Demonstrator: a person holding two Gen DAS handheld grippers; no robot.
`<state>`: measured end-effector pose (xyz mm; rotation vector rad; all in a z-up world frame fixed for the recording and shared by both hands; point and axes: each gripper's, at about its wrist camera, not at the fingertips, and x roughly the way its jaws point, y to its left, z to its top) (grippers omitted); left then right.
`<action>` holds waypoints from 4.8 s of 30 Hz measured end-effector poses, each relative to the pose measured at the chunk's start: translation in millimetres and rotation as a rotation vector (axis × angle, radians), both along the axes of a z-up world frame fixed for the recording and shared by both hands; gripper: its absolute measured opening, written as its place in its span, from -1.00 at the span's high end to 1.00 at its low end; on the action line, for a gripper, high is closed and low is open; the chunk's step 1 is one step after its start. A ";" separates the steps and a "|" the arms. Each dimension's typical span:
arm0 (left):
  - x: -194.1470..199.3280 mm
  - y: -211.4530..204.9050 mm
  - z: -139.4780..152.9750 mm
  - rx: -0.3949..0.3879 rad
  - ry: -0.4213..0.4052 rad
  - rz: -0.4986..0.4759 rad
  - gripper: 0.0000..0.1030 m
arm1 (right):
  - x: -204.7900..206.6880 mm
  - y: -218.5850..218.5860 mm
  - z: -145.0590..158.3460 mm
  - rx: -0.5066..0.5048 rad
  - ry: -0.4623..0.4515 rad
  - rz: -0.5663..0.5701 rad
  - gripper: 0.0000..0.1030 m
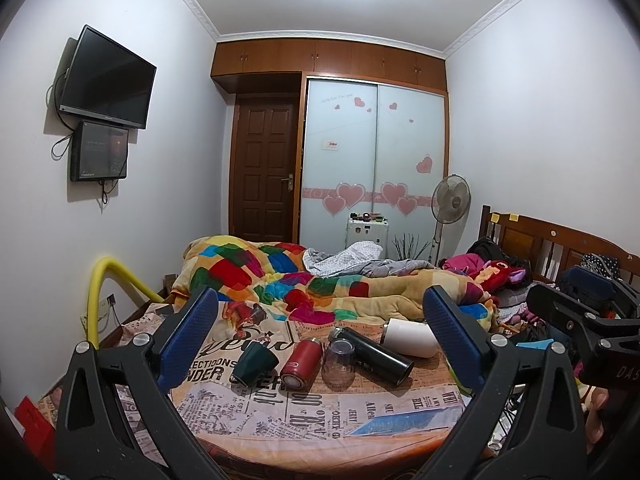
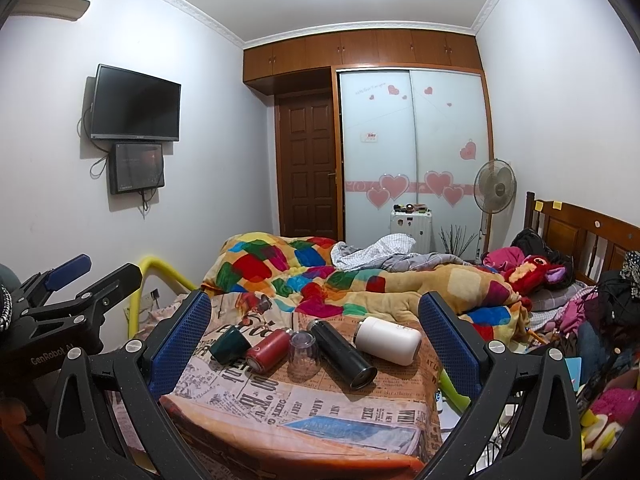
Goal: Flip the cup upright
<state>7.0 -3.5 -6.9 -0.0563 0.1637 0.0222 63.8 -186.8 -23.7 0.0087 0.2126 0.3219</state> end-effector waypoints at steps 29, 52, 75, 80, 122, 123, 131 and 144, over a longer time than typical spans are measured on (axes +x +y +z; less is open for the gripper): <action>247.9 120.3 -193.4 -0.020 0.636 0.021 -0.71 | 92.4 8.9 -63.7 -0.076 0.263 -0.049 -1.00; 345.9 142.6 -283.0 -0.066 0.801 -0.132 -0.30 | 143.6 23.7 -102.5 -0.126 0.393 -0.073 -1.00; 254.6 94.9 -172.3 0.074 0.623 -0.119 -0.28 | 114.0 21.8 -85.6 -0.096 0.339 -0.042 -1.00; 234.9 63.2 -138.6 0.092 0.571 -0.179 -0.28 | 103.4 17.3 -77.0 -0.087 0.312 -0.039 -1.00; 264.6 -85.8 -275.3 0.095 0.883 -0.391 -0.29 | 116.2 -11.9 -122.1 -0.072 0.465 -0.058 -1.00; 262.9 -85.0 -272.9 0.097 0.881 -0.391 -0.29 | 117.0 -11.2 -122.5 -0.071 0.469 -0.058 -1.00; 225.4 -43.1 -220.6 0.085 0.744 -0.326 -0.42 | 132.1 -4.2 -130.2 -0.064 0.520 -0.064 -1.00; 169.1 59.3 -181.3 0.097 0.567 -0.007 -0.55 | 183.0 38.0 -192.0 0.024 0.784 0.026 -0.86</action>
